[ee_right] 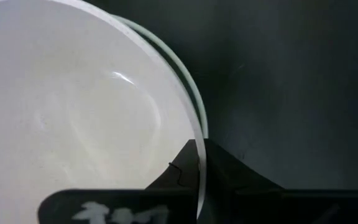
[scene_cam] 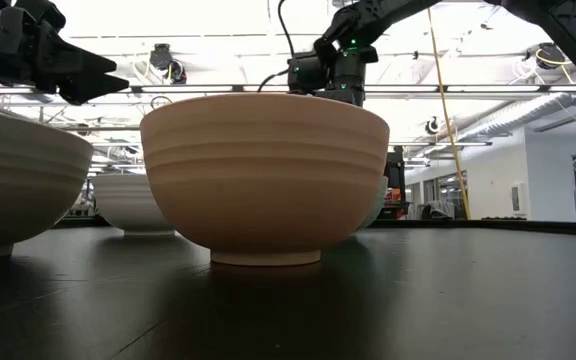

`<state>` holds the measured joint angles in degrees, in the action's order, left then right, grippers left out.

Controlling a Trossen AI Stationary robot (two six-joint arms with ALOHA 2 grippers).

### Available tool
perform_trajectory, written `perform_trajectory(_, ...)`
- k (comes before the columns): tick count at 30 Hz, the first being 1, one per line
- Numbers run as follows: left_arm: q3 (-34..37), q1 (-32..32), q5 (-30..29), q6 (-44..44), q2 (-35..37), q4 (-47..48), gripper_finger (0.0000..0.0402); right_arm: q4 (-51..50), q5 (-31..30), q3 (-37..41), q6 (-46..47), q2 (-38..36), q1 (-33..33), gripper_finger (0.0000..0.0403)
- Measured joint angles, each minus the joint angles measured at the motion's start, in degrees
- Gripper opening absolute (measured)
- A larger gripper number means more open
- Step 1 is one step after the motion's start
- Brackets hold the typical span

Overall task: Nest bowls inside each other
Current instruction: Stack the right white bowl on the light green bowl

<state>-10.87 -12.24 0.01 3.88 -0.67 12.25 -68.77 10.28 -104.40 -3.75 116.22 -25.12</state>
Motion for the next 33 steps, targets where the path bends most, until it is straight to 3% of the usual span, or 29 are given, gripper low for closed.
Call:
perform_trajectory(22, 0.00, 0.01, 0.07, -0.14, 0.00, 0.51, 0.0328, 0.33, -1.14, 0.02, -0.08, 0.07, 0.13, 0.0000)
perform_trajectory(33, 0.00, -0.01, 0.13, -0.33, -0.02, 0.47, 0.0328, 0.06, 1.66, -0.09, -2.80, 4.59, 0.08, 0.0000)
